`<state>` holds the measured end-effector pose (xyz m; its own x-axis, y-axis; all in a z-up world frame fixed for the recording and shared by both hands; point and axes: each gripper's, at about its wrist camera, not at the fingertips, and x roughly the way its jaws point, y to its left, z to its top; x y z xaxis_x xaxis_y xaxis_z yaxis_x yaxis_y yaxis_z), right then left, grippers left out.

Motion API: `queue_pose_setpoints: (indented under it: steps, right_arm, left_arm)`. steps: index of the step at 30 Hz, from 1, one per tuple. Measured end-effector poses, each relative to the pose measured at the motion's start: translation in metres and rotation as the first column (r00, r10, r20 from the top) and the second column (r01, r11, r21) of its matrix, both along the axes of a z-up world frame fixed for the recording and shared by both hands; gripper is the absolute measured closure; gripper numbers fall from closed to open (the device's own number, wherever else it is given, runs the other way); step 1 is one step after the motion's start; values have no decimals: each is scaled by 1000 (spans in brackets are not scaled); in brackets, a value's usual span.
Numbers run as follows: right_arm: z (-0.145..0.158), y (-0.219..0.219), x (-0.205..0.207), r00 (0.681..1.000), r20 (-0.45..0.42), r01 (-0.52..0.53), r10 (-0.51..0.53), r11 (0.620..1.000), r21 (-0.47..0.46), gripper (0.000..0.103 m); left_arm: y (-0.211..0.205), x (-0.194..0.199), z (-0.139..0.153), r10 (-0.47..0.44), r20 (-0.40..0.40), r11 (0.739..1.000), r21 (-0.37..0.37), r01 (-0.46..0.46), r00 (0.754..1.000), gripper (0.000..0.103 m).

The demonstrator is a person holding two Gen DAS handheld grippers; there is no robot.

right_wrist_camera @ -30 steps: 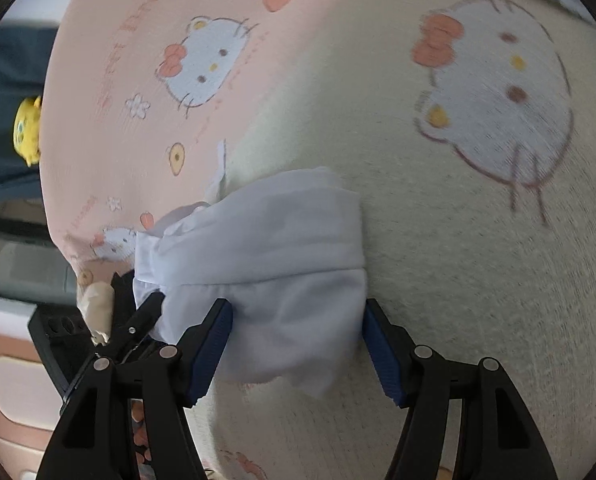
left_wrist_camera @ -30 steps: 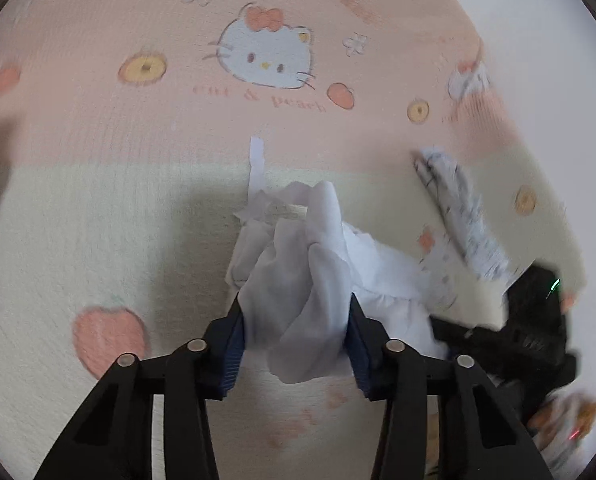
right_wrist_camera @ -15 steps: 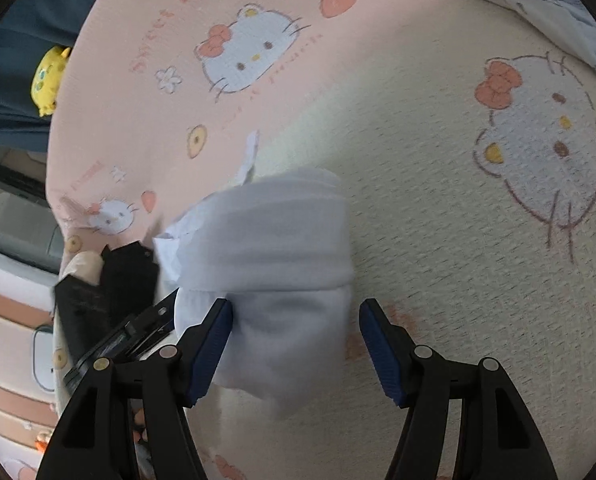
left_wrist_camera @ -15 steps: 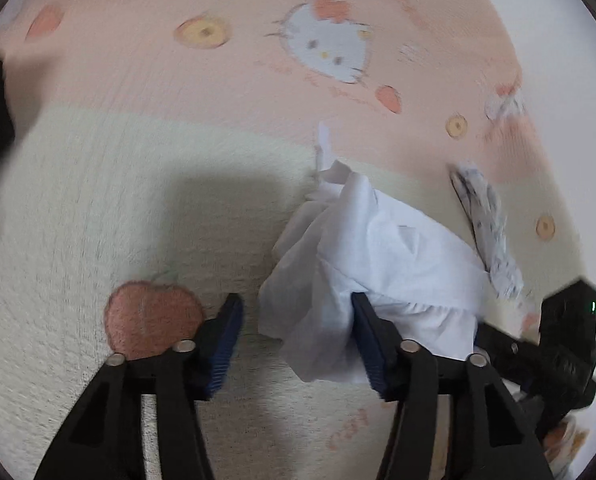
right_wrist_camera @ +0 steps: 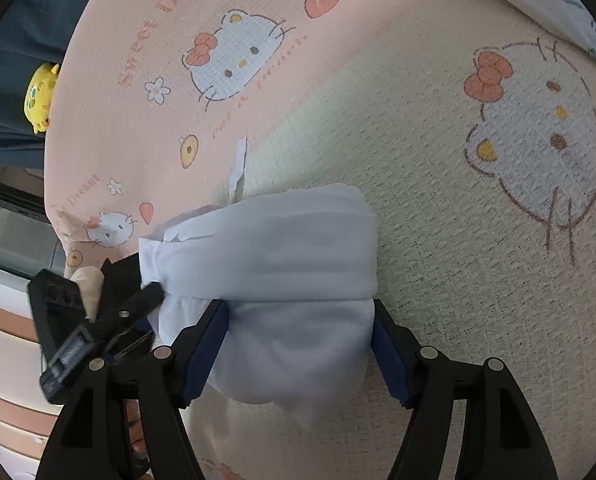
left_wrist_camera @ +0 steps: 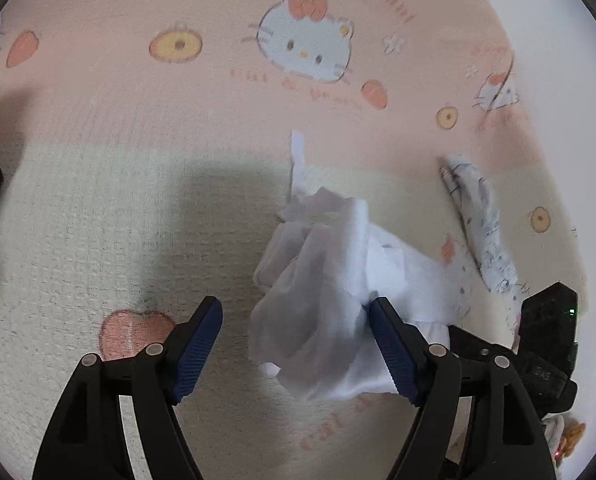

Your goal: Fold clothes

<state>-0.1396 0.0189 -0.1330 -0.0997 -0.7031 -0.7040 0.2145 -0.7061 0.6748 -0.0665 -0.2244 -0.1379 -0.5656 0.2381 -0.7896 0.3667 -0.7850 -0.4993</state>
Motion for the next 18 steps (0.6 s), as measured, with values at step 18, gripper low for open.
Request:
queue_pose_setpoints:
  steps: [18]
  right_arm:
    - [-24, 3, -10, 976, 174, 168, -135, 967, -193, 27]
  left_arm:
    - [-13, 8, -47, 113, -101, 920, 387, -65, 988, 27]
